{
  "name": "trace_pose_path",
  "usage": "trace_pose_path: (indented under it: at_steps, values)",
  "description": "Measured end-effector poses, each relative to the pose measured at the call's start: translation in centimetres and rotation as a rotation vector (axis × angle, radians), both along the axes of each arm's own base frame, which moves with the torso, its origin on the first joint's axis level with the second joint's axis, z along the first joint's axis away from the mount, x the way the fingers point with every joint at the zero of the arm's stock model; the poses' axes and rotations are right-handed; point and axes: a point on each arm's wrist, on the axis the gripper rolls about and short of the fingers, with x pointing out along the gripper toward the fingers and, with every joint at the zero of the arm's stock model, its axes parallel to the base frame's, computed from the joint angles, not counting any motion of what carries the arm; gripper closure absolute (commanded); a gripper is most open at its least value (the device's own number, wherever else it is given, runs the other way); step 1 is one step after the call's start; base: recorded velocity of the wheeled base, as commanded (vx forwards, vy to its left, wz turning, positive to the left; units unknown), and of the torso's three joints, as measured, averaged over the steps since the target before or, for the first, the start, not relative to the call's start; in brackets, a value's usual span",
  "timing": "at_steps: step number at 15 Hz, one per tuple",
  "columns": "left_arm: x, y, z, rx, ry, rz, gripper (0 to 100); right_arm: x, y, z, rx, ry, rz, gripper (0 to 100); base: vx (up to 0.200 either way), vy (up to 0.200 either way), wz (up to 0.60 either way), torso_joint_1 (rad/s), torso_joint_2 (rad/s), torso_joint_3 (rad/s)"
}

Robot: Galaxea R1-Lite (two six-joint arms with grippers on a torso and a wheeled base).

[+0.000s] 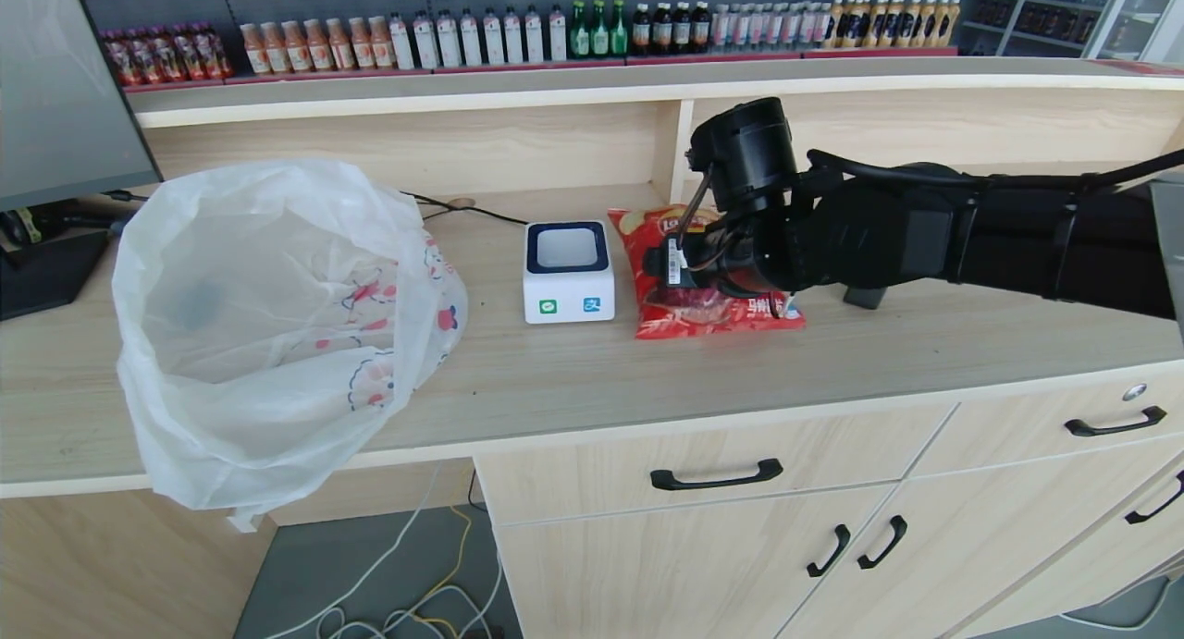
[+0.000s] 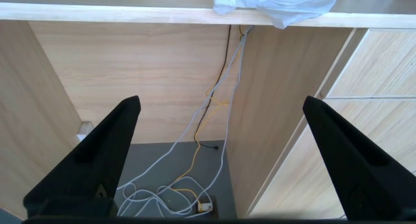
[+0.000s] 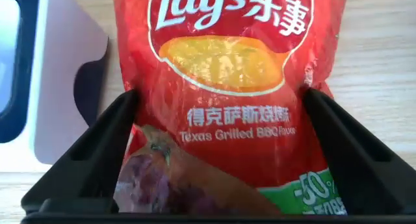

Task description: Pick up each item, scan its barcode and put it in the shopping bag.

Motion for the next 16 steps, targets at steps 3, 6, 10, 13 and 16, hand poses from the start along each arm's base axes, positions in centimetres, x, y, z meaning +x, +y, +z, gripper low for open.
trace_pose_path:
  at_steps: [3,6,10,13,16]
  values:
    - [0.0,0.0,0.0,0.000,0.000,0.000,0,0.9,0.0,-2.4,-0.056,0.086,-0.013,0,0.000,0.000,0.00,0.000,0.00,0.000]
    - [0.0,0.0,0.0,0.000,0.000,0.000,0,1.8,0.1,-4.6,-0.098,0.152,-0.020,0,0.000,0.000,0.00,0.000,0.00,0.000]
    - [0.0,0.0,0.0,0.000,0.000,0.000,0,2.0,0.2,-5.6,-0.112,0.178,-0.019,100,0.000,0.000,0.00,0.000,0.00,0.000]
    - [0.0,0.0,0.0,0.000,0.000,0.000,0,2.0,0.3,-5.7,-0.115,0.184,-0.017,100,0.000,0.000,0.00,0.000,0.00,0.000]
    - [0.0,0.0,0.0,0.000,0.000,0.000,0,2.0,0.3,-5.8,-0.118,0.188,-0.015,100,0.000,0.000,0.00,0.000,0.00,0.000]
